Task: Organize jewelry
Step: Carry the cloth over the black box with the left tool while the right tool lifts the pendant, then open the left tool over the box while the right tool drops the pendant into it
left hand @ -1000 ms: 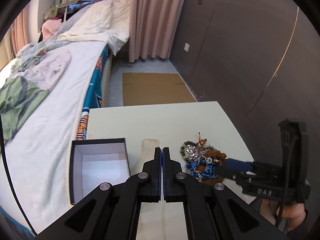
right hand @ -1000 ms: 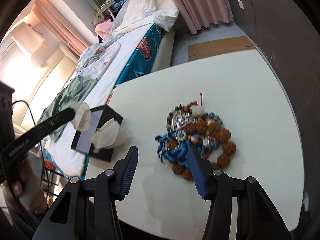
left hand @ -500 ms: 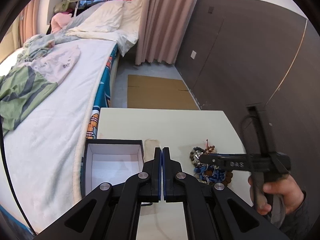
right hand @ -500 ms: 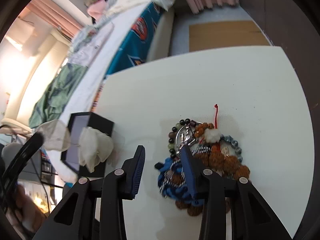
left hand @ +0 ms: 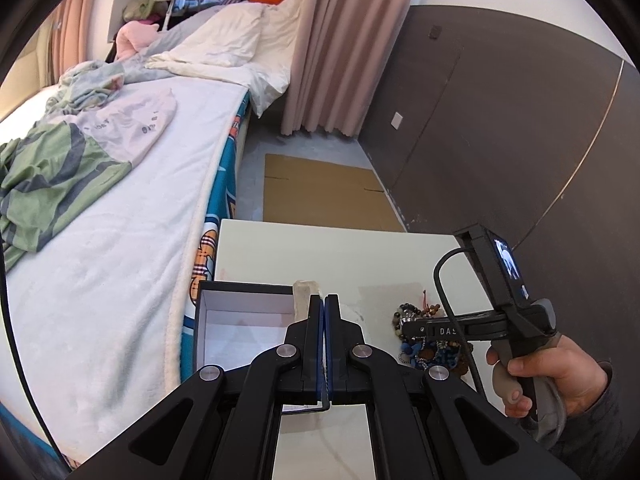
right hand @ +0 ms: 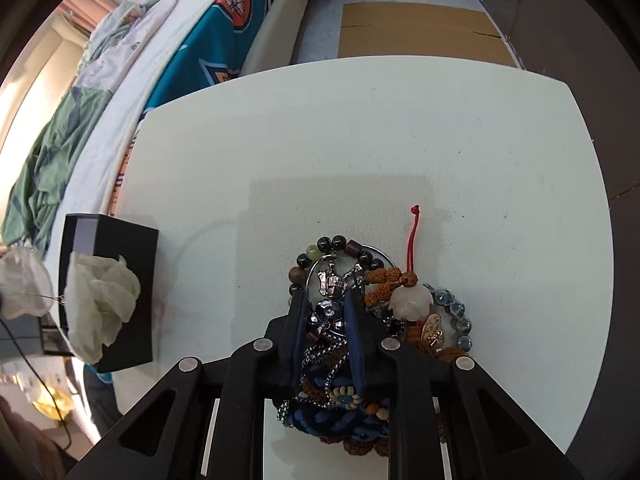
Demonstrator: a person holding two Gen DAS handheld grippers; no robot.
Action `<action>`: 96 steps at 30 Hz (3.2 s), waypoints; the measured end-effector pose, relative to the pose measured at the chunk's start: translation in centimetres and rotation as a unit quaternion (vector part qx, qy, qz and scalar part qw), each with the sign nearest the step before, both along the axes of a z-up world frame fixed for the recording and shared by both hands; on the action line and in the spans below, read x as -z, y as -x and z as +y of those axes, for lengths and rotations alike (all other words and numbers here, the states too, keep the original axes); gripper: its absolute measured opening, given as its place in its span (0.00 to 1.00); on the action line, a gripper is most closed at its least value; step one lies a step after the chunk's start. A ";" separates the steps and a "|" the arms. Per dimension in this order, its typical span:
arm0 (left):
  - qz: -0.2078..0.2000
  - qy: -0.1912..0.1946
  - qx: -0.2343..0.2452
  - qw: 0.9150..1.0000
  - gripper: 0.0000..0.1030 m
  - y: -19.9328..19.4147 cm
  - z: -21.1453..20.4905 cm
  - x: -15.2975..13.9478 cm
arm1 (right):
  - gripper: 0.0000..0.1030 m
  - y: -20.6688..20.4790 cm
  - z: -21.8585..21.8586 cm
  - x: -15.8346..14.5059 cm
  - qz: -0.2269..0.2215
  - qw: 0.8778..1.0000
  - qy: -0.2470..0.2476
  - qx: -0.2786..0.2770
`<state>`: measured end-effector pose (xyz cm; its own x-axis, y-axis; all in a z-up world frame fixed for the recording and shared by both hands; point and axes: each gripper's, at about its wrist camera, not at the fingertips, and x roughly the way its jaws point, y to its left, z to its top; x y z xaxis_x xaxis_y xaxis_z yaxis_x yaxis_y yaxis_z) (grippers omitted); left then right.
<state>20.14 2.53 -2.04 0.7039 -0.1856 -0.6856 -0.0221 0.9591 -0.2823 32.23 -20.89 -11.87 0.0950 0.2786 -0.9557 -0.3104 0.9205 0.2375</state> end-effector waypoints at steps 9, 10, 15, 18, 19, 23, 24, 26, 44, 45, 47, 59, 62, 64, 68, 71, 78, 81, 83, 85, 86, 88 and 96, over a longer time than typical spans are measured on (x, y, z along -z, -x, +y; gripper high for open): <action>-0.017 -0.005 0.000 1.000 0.00 1.1 -0.3 -1.7 | 0.18 0.9 -1.9 -2.2 -0.025 0.996 -0.082 0.016; -0.020 -0.006 -0.001 1.000 0.00 1.3 -0.3 -1.9 | 0.18 1.1 -2.0 -3.0 -0.034 0.995 -0.088 0.017; -0.032 -0.007 -0.007 0.999 0.00 1.9 -0.1 -3.1 | 0.18 2.5 -2.8 -7.3 -0.077 0.989 -0.128 0.013; -0.040 -0.009 -0.010 0.999 0.00 2.2 0.2 -3.7 | 0.18 3.1 -2.5 -9.7 -0.100 0.984 -0.147 0.008; -0.043 -0.009 -0.012 0.999 0.00 2.4 0.3 -4.0 | 0.18 3.3 -2.4 -10.5 -0.107 0.982 -0.154 0.006; -0.056 -0.012 -0.018 0.998 0.00 2.8 0.9 -5.1 | 0.18 4.4 -2.1 -13.9 -0.139 0.974 -0.180 -0.003; -0.060 -0.013 -0.021 0.998 0.00 2.9 1.1 -5.5 | 0.18 4.6 -1.9 -14.6 -0.146 0.972 -0.183 -0.005; -0.066 -0.014 -0.024 0.997 0.00 3.2 1.5 -5.9 | 0.18 5.4 -1.4 -16.4 -0.166 0.968 -0.189 -0.011; -0.109 -0.020 -0.056 0.992 0.00 5.2 4.2 -9.4 | 0.14 8.8 1.6 -28.2 -0.269 0.926 -0.259 -0.048; -0.111 -0.019 -0.058 0.992 0.00 5.3 4.3 -9.5 | 0.14 8.9 1.9 -28.6 -0.273 0.925 -0.261 -0.051; -0.114 -0.020 -0.062 0.991 0.00 5.6 4.7 -9.8 | 0.14 9.2 2.8 -29.6 -0.280 0.920 -0.267 -0.060; -0.114 -0.017 -0.081 0.990 0.00 6.6 6.8 -9.6 | 0.14 9.3 7.8 -29.6 -0.271 0.916 -0.279 -0.098; -0.110 -0.015 -0.081 0.991 0.00 6.6 7.1 -9.1 | 0.14 8.7 8.4 -28.2 -0.256 0.920 -0.278 -0.098; -0.106 -0.013 -0.082 0.991 0.00 6.5 7.2 -8.8 | 0.14 8.4 8.8 -27.6 -0.249 0.923 -0.277 -0.098; -0.098 -0.008 -0.082 0.992 0.00 6.2 7.3 -8.1 | 0.14 7.5 9.9 -25.0 -0.225 0.932 -0.268 -0.097; -0.093 -0.007 -0.077 0.993 0.00 5.8 7.2 -7.6 | 0.14 6.9 10.3 -22.8 -0.207 0.939 -0.258 -0.094; -0.078 -0.005 -0.075 0.994 0.00 5.0 7.1 -6.5 | 0.14 5.8 11.1 -18.0 -0.172 0.953 -0.233 -0.086; -0.072 -0.003 -0.073 0.995 0.00 4.7 6.9 -6.1 | 0.15 5.3 11.4 -15.9 -0.152 0.961 -0.217 -0.083; -0.067 -0.002 -0.071 0.995 0.00 4.5 6.7 -5.7 | 0.16 5.0 11.4 -14.9 -0.143 0.967 -0.194 -0.078; -0.062 0.000 -0.066 0.996 0.00 4.2 6.4 -5.3 | 0.23 5.0 11.1 -14.4 -0.138 0.969 -0.192 -0.074; -0.060 0.000 -0.064 0.996 0.00 4.0 6.2 -5.1 | 0.38 5.2 10.4 -14.3 -0.138 0.969 -0.196 -0.068; -0.054 0.000 -0.059 0.997 0.00 3.6 5.9 -4.7 | 0.57 5.7 9.1 -14.3 -0.149 0.968 -0.197 -0.056; -0.027 0.001 -0.033 0.999 0.00 1.4 4.0 -2.7 | 0.59 7.1 2.9 -13.5 -0.157 0.971 -0.181 -0.010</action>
<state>18.73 6.51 0.66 0.7508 -0.1388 -0.6457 -0.0700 0.9554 -0.2868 25.10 -17.94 1.61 0.3574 0.5955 -0.7195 -0.4368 0.7875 0.4348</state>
